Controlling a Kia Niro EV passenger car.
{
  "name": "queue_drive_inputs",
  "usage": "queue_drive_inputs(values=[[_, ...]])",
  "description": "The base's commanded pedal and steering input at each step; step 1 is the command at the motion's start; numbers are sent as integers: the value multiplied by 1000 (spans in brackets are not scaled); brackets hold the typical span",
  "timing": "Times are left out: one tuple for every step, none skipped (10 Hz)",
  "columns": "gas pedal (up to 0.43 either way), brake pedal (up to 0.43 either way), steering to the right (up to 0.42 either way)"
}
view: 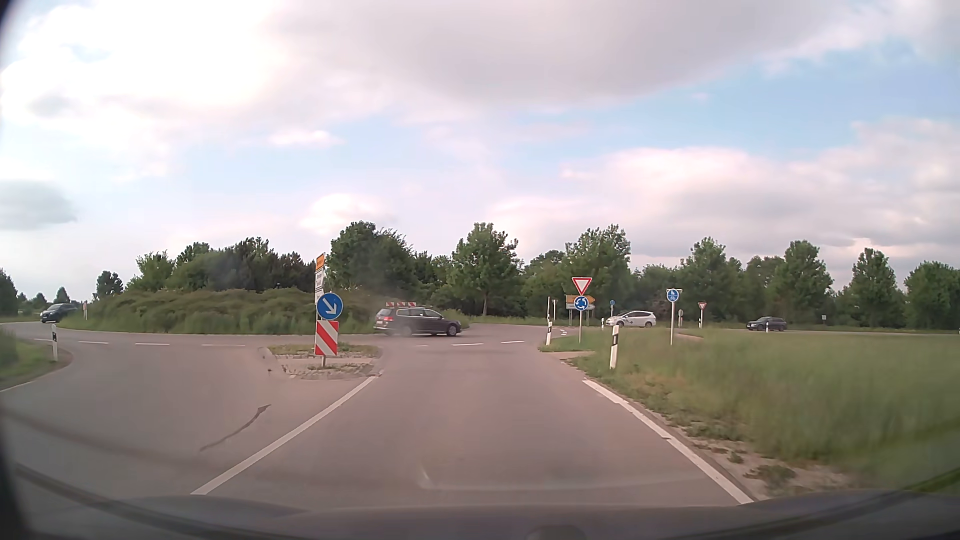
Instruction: Follow the waypoints while adhering to traffic rules and regulations
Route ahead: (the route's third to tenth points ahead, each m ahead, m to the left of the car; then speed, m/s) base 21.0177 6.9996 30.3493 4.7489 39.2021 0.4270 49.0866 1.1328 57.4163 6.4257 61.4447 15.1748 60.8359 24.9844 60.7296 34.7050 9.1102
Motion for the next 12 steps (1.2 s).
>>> queue_drive_inputs(values=[[220,0,-39],[220,0,-39],[209,0,-38],[197,0,-37],[189,0,-36],[189,0,-35],[189,0,-31],[189,0,-24],[220,0,-14],[220,0,-8],[220,0,-5],[220,0,-3]])
